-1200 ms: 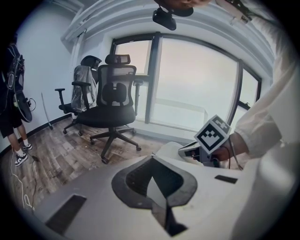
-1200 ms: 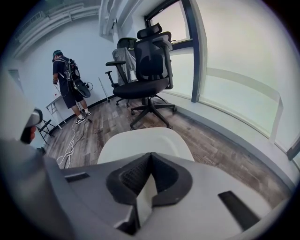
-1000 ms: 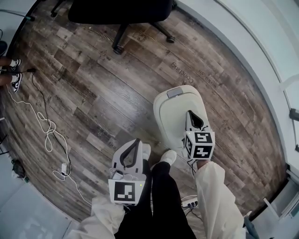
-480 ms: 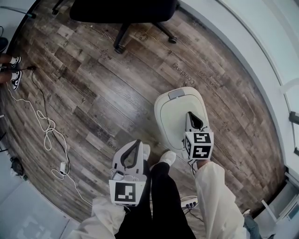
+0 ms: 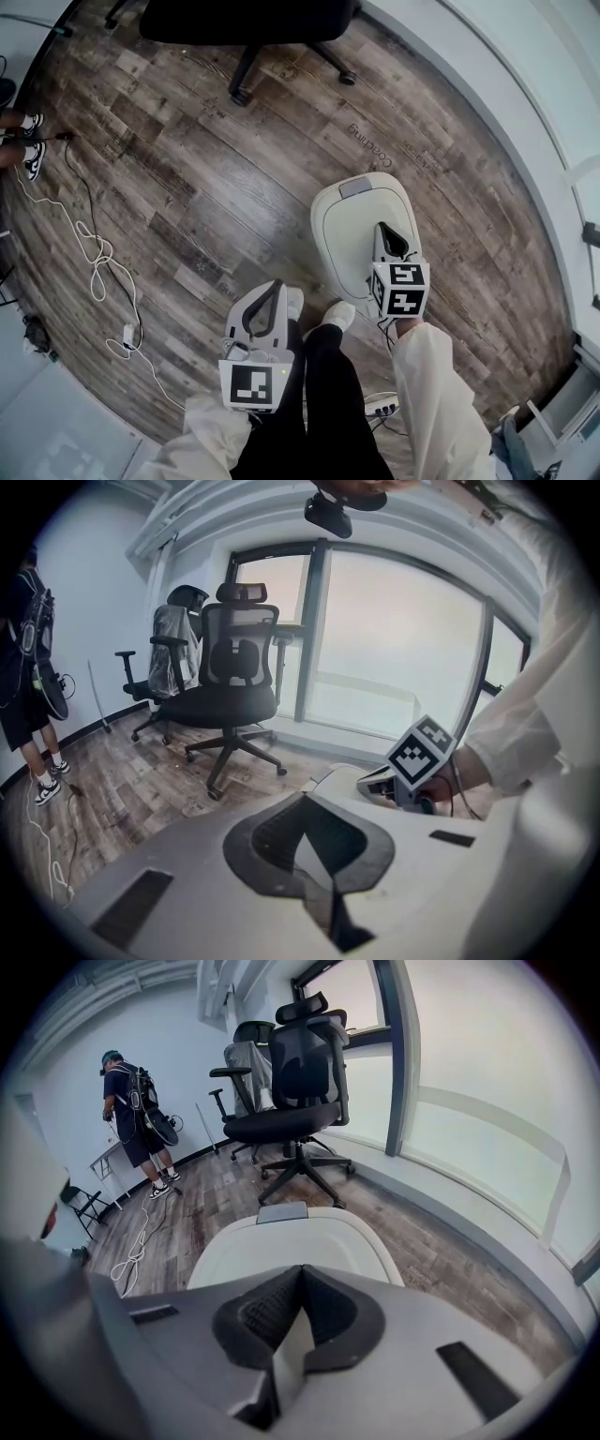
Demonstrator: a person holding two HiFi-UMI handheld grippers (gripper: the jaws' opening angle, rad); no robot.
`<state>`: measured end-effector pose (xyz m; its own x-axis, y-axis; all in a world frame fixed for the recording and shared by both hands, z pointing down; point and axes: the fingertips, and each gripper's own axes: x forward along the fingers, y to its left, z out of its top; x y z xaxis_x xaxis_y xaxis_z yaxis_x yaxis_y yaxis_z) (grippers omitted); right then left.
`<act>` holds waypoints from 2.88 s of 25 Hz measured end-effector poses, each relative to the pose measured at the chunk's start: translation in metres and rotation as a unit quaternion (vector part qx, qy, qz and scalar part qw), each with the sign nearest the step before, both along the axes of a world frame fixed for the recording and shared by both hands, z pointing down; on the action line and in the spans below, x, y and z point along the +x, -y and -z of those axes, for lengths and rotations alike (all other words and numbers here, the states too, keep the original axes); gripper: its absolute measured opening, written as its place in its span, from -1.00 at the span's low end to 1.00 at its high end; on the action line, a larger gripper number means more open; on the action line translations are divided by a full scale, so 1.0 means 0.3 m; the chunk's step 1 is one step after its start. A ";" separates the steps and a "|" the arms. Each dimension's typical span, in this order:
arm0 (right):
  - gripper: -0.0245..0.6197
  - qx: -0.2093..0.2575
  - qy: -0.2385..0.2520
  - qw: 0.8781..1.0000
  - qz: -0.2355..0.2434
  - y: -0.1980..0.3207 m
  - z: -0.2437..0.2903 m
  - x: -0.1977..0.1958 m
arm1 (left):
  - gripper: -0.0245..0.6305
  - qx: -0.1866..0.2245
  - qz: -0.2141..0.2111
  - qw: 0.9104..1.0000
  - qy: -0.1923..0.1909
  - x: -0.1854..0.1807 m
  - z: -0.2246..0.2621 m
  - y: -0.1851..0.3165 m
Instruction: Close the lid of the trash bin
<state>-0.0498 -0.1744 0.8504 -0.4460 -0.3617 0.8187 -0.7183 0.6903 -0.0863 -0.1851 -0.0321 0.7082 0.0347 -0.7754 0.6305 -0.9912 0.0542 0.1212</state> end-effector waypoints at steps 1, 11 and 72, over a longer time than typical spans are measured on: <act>-0.85 -0.003 0.000 1.000 -0.001 -0.001 -0.001 0.000 | -0.91 0.001 -0.001 1.000 0.001 0.002 0.002 -0.003; -0.85 -0.021 0.013 0.999 -0.031 -0.077 0.088 0.069 | -0.91 0.012 -0.021 1.000 0.012 0.031 0.087 -0.012; -0.85 0.252 0.202 0.931 -0.170 -0.539 2.374 0.636 | -0.91 0.212 -0.166 0.962 0.047 0.489 1.869 -0.054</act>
